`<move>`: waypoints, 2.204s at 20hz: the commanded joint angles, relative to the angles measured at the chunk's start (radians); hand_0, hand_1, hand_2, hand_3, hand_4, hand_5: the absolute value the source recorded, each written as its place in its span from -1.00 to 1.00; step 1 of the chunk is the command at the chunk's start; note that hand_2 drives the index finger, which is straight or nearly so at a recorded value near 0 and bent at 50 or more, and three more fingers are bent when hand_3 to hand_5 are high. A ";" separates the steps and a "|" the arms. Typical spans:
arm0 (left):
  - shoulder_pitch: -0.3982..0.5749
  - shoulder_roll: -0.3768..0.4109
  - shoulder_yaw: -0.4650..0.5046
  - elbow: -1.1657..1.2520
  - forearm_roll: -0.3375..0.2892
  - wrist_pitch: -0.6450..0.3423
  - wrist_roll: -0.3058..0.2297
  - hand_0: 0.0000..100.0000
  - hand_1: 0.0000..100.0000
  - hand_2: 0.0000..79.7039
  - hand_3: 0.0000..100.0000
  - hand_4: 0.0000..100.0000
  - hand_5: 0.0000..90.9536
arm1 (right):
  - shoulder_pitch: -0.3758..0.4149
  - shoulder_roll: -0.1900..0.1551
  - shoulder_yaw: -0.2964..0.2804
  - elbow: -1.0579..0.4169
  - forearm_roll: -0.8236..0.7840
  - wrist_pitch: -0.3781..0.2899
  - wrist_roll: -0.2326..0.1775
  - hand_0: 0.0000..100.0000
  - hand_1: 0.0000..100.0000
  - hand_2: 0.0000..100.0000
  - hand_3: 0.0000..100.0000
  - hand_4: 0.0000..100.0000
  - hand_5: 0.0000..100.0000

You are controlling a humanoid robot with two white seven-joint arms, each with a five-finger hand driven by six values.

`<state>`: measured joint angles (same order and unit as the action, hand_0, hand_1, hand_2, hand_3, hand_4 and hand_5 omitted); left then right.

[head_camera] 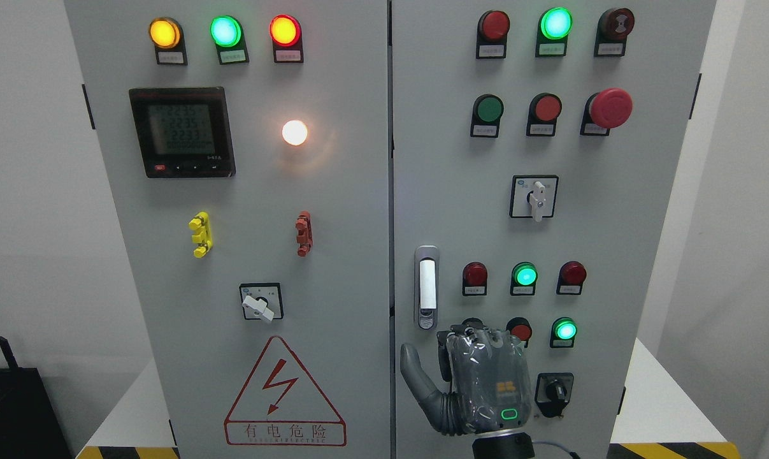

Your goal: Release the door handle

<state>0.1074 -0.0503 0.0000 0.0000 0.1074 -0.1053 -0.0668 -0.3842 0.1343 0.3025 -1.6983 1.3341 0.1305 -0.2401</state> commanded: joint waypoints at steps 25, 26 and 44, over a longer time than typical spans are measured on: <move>0.000 0.000 -0.015 0.020 0.000 -0.001 -0.001 -0.76 -0.22 -1.00 -1.00 -1.00 -1.00 | -0.094 -0.001 -0.009 0.042 0.013 0.046 0.059 -0.08 -0.79 1.00 1.00 1.00 0.95; 0.000 0.000 -0.014 0.020 0.000 -0.001 -0.001 -0.76 -0.22 -1.00 -1.00 -1.00 -1.00 | -0.094 -0.001 -0.009 0.043 0.013 0.046 0.059 -0.08 -0.78 1.00 1.00 1.00 0.95; 0.000 0.001 -0.014 0.020 0.000 -0.001 -0.001 -0.76 -0.22 -1.00 -1.00 -1.00 -1.00 | -0.102 -0.001 -0.014 0.048 0.005 0.047 0.059 -0.01 -0.73 1.00 1.00 0.98 0.95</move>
<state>0.1074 -0.0502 0.0000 0.0000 0.1074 -0.1053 -0.0667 -0.4826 0.1336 0.2923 -1.6567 1.3411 0.1784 -0.1809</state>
